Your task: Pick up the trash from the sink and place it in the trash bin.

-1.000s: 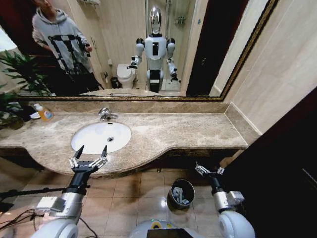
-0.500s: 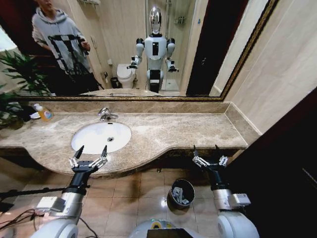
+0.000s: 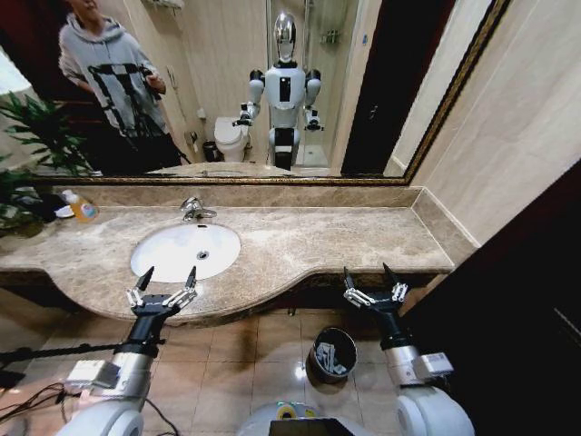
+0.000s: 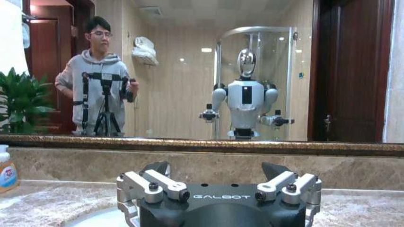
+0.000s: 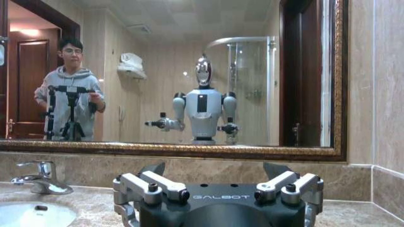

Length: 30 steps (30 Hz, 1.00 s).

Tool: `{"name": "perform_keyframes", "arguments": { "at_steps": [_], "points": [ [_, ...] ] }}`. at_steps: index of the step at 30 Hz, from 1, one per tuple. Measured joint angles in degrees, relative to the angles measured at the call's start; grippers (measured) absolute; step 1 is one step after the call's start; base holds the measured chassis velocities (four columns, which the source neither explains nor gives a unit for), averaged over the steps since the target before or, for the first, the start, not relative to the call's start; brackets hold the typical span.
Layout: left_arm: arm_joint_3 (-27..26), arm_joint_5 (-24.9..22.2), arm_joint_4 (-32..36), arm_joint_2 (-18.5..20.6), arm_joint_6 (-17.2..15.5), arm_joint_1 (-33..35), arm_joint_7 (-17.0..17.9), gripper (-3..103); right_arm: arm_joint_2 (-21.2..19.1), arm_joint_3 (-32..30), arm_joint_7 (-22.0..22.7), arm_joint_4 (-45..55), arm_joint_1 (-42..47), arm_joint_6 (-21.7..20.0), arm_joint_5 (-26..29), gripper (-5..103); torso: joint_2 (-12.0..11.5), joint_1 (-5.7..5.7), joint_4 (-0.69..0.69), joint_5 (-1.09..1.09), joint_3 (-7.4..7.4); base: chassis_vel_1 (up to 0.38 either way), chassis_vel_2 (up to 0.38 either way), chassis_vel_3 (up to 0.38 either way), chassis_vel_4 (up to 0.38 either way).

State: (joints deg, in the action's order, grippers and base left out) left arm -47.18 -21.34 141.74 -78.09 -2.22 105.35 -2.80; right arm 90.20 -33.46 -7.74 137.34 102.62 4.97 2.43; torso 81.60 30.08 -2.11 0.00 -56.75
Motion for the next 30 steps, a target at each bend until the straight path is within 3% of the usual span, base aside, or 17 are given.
{"name": "perform_keyframes", "arguments": {
  "at_steps": [30],
  "points": [
    [0.0,0.0,0.0,0.0,0.0,0.0,0.0,100,-0.05,-0.07,0.02,-0.28,-0.08,-0.02,0.03,100,0.0,0.0,0.0,0.0,0.0,0.0,0.0,0.0,0.0]
  ]
}}
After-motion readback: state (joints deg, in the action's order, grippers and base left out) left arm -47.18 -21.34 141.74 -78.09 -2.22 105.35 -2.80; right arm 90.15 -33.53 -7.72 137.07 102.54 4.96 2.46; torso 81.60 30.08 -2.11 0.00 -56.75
